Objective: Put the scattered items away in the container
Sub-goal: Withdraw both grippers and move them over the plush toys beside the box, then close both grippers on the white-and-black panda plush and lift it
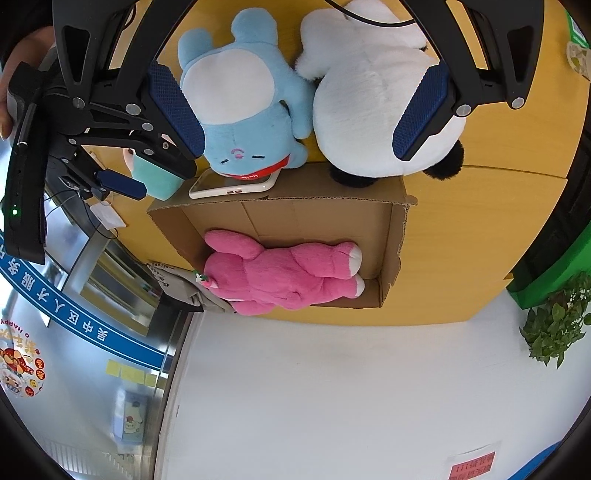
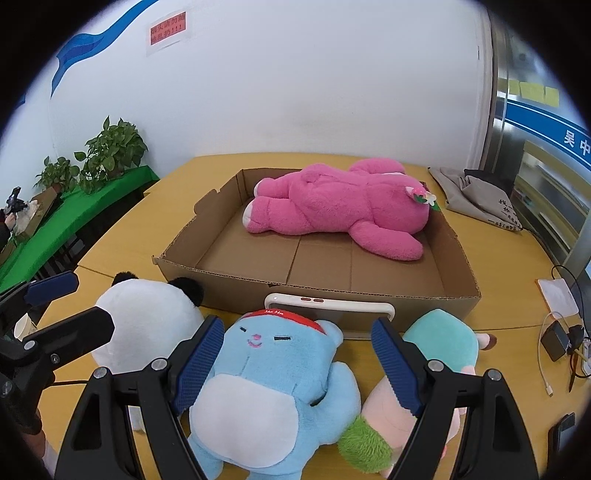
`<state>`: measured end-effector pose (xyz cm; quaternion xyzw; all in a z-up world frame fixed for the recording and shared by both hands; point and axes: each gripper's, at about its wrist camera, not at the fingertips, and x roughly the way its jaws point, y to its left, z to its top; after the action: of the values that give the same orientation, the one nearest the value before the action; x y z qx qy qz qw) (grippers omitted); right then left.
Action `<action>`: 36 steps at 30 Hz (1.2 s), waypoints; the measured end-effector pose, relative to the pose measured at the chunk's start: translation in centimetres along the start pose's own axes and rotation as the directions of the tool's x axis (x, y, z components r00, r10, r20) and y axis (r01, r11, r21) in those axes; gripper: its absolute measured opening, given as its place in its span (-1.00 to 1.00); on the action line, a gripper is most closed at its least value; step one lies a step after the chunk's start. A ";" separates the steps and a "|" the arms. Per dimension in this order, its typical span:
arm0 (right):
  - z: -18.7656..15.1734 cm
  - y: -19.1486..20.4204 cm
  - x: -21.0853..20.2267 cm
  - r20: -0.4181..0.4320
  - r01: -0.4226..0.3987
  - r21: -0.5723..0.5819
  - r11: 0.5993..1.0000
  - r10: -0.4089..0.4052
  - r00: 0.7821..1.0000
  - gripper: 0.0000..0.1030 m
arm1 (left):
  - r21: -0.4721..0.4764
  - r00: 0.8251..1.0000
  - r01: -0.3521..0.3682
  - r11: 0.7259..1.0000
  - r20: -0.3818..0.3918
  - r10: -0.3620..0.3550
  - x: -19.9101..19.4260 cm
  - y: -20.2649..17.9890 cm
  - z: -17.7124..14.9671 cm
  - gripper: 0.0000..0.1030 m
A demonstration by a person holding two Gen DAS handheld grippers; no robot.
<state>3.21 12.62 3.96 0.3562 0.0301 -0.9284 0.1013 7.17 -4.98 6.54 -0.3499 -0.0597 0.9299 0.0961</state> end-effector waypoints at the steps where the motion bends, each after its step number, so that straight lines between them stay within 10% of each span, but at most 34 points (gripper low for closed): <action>1: 0.0 0.0 0.0 -0.001 0.000 -0.002 1.000 0.000 1.000 0.60 | 0.000 1.000 0.000 1.000 0.000 0.000 0.0 0.0 0.0 1.00; 22: -0.4 3.3 1.3 -0.057 -0.070 -0.069 0.995 0.066 0.996 0.60 | -0.091 0.998 0.051 0.995 -0.024 -0.053 -0.4 5.0 -1.8 1.00; 31: -2.5 11.0 4.6 -0.227 -0.389 -0.214 0.896 0.342 0.912 0.60 | -0.294 0.991 0.056 0.954 -0.097 -0.088 2.2 13.2 -3.9 0.99; 36: -3.4 14.1 7.4 -0.278 -0.437 -0.217 0.873 0.373 0.885 0.64 | -0.316 0.973 0.091 0.944 -0.174 -0.152 5.5 15.5 -4.9 0.99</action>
<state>3.01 -1.92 -3.23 0.4410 0.0936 -0.8259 0.3387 4.18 -18.63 -3.40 -0.4460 -0.2150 0.8627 0.1035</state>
